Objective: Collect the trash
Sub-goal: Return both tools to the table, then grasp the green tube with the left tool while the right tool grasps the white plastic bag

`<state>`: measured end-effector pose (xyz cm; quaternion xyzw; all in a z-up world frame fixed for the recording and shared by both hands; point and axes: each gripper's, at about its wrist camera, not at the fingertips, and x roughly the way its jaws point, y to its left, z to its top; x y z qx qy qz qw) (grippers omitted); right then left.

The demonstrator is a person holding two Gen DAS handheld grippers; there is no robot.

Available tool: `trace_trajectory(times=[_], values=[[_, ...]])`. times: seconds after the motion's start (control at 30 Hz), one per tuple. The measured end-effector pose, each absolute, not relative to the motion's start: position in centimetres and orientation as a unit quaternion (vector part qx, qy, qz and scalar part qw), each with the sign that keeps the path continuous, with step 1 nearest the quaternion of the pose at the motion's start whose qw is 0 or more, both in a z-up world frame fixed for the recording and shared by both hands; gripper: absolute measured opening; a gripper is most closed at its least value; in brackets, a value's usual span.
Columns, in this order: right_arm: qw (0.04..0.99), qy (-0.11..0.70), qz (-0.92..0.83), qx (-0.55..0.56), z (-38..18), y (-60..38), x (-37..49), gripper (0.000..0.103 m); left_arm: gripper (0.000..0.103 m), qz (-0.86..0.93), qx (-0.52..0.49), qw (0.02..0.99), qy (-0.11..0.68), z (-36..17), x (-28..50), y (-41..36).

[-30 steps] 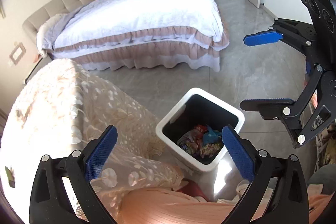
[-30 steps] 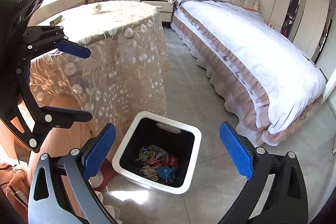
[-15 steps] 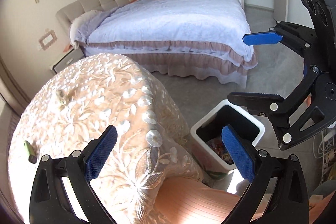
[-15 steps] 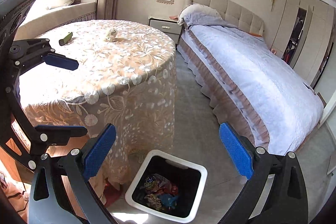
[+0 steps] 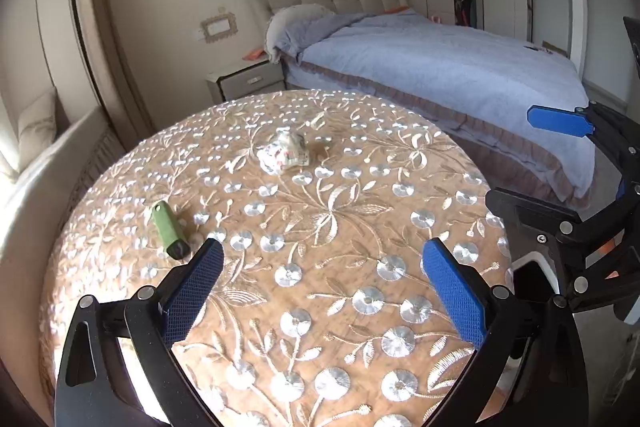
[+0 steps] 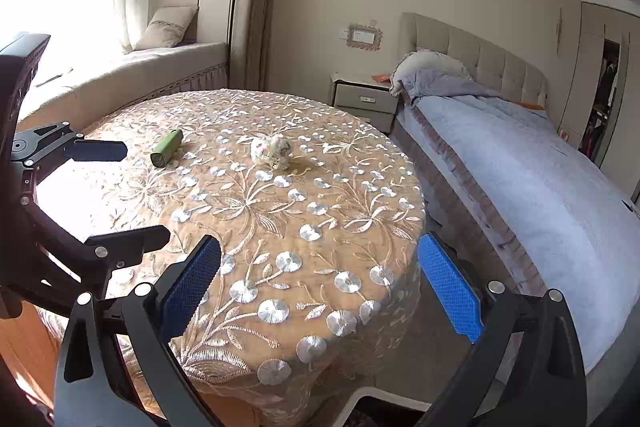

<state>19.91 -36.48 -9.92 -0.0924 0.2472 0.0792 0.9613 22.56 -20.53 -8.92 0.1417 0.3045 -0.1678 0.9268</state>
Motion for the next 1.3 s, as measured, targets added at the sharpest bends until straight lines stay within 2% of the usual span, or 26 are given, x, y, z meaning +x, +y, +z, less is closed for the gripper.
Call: trace_trajectory(times=[0.23,0.63,0.9,1.0,1.03,1.07,1.1,1.17,1.2,1.23,1.3], values=[[0.959,0.243,0.115,-0.091,-10.0,-32.5,26.0,0.098,0.098,-0.106,0.082,0.934,0.33,-9.3,27.9,-15.9],[0.94,0.302,0.124,-0.102,-12.4,-28.3,36.3,0.098,0.098,-0.029,0.01,0.909,0.416,-13.3,36.8,-11.5],[0.924,0.35,0.097,-0.119,-14.1,-27.0,42.0,0.098,0.097,-0.039,-0.012,0.891,0.453,-15.4,39.3,-10.1],[0.912,0.385,0.086,-0.111,-15.1,-27.0,44.1,0.098,0.087,-0.045,0.003,0.894,0.445,-15.7,39.1,-10.6],[0.908,0.397,0.084,-0.107,-15.4,-27.1,44.8,0.098,0.082,-0.043,0.011,0.896,0.442,-15.7,39.1,-10.7],[0.904,0.407,0.083,-0.103,-15.5,-27.1,45.2,0.098,0.072,-0.039,0.017,0.898,0.438,-15.6,39.0,-10.7],[0.9,0.416,0.085,-0.094,-15.7,-27.2,45.7,0.098,0.068,-0.036,0.022,0.899,0.435,-15.6,39.0,-10.7],[0.896,0.426,0.102,-0.067,-15.8,-27.9,46.0,0.085,0.042,-0.034,0.027,0.901,0.431,-15.4,39.1,-10.4],[0.896,0.428,0.112,-0.05,-15.7,-28.2,45.9,0.067,0.034,-0.034,0.026,0.902,0.43,-15.3,39.2,-10.2],[0.897,0.426,0.107,-0.052,-15.7,-28.4,45.9,0.058,0.026,-0.04,0.021,0.902,0.429,-15.3,39.1,-10.0],[0.896,0.427,0.111,-0.053,-15.7,-28.5,45.3,0.056,0.025,-0.043,0.025,0.903,0.428,-15.2,38.8,-10.2]])
